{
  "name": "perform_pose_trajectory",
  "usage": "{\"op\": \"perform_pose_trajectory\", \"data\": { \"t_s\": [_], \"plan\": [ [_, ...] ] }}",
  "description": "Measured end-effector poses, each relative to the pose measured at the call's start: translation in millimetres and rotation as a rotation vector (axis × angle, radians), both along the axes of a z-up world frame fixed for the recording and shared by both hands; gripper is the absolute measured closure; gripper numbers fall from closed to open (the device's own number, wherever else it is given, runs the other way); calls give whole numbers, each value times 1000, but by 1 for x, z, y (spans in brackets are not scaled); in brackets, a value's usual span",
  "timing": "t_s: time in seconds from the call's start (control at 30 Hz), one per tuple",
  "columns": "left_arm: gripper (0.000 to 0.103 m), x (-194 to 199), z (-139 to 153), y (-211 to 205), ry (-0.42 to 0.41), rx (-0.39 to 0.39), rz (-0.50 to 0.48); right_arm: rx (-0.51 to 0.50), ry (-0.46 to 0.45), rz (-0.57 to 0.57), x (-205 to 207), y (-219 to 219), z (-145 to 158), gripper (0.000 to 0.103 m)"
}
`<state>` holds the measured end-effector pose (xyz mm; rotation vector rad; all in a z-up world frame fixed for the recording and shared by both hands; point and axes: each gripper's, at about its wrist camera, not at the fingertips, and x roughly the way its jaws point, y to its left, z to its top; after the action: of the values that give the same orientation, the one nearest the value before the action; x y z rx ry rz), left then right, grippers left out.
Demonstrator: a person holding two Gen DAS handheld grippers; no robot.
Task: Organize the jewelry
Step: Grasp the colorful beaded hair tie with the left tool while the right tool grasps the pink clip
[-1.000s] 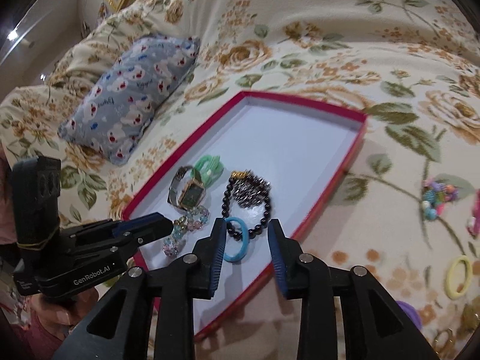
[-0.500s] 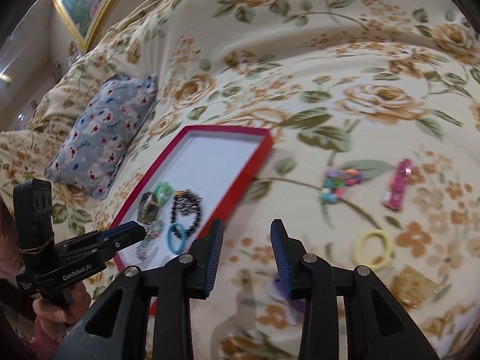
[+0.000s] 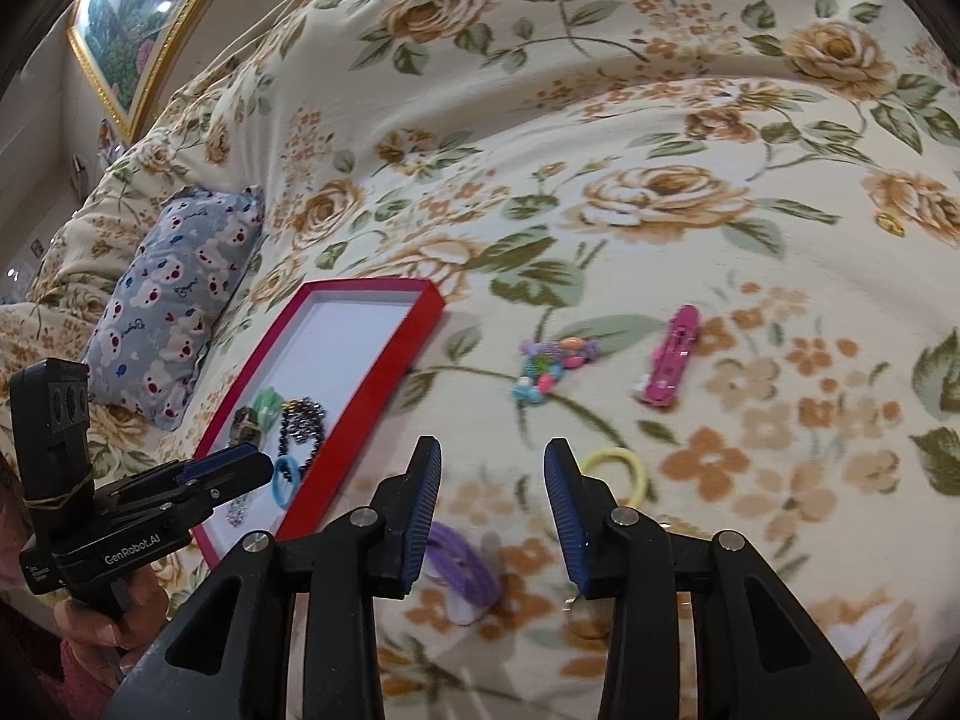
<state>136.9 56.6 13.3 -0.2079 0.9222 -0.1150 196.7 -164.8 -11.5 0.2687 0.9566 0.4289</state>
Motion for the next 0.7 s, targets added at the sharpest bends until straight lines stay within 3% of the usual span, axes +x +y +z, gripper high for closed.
{"op": "perform_pose_trajectory", "data": {
  "t_s": [0.13,0.4,0.7],
  "plan": [
    [67,16,0,-10,3,1,-26,-7,8,-31,5,-15,-4,65],
    [52,51,-1,-36,3,32,-102,-33,25,-96,27,-44,-8,58],
    [50,103,-22,-74,44,47,-184,-78,69,-96,58,-54,-24,57]
  ]
}}
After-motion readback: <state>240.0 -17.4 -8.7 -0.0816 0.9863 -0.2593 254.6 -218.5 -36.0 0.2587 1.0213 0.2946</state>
